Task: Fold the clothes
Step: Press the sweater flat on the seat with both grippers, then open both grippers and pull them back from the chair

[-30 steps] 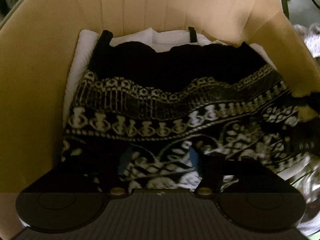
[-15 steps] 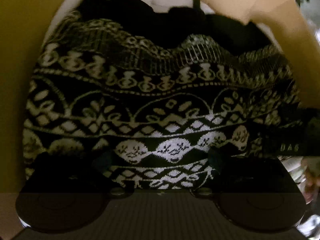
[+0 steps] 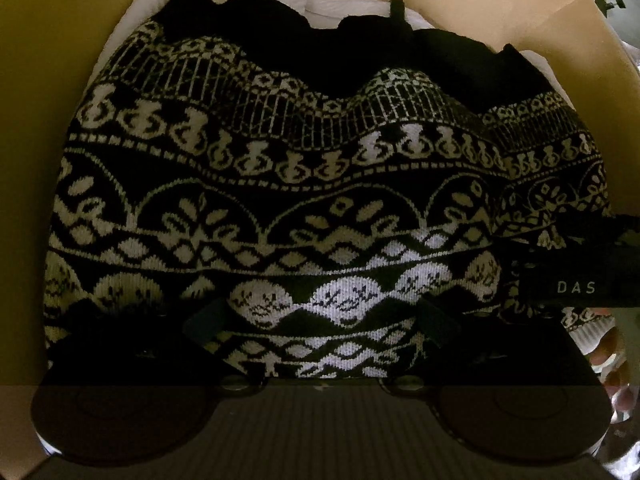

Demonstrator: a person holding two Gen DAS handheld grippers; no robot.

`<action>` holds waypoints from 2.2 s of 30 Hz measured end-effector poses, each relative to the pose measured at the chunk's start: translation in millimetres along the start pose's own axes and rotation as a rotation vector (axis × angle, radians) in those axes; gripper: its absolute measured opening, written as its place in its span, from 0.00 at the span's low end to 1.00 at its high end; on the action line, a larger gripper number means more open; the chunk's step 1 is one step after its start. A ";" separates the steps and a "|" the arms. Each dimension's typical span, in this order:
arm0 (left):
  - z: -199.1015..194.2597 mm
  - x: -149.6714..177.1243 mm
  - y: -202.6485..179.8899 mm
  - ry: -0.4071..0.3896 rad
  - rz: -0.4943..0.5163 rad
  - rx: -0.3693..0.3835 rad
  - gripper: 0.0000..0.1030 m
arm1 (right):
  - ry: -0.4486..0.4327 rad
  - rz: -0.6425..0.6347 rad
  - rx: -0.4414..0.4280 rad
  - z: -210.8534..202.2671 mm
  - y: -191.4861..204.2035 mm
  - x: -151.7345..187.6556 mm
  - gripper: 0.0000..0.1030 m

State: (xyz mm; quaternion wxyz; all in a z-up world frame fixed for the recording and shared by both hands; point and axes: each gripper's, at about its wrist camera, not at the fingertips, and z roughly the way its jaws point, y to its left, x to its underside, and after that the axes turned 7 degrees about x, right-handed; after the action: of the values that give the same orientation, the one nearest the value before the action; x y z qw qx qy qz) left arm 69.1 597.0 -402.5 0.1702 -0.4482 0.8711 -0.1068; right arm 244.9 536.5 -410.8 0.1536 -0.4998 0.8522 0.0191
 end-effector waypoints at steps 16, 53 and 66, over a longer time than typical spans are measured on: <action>-9.4 4.0 1.9 -0.027 -0.009 0.000 1.00 | -0.028 0.014 0.002 -3.8 -5.8 10.5 0.99; -35.3 2.7 -33.5 -0.080 0.026 -0.124 1.00 | -0.128 0.006 -0.032 -60.2 -19.1 17.3 0.99; -187.4 44.8 -133.0 -0.251 0.096 -0.241 1.00 | -0.332 0.066 -0.136 -237.2 -102.1 55.6 0.99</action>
State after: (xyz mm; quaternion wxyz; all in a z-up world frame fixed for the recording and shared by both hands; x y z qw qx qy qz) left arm 70.4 490.1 -194.2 0.2276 -0.4328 0.8700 0.0633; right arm 249.6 394.3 -188.2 0.2574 -0.4707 0.8279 0.1639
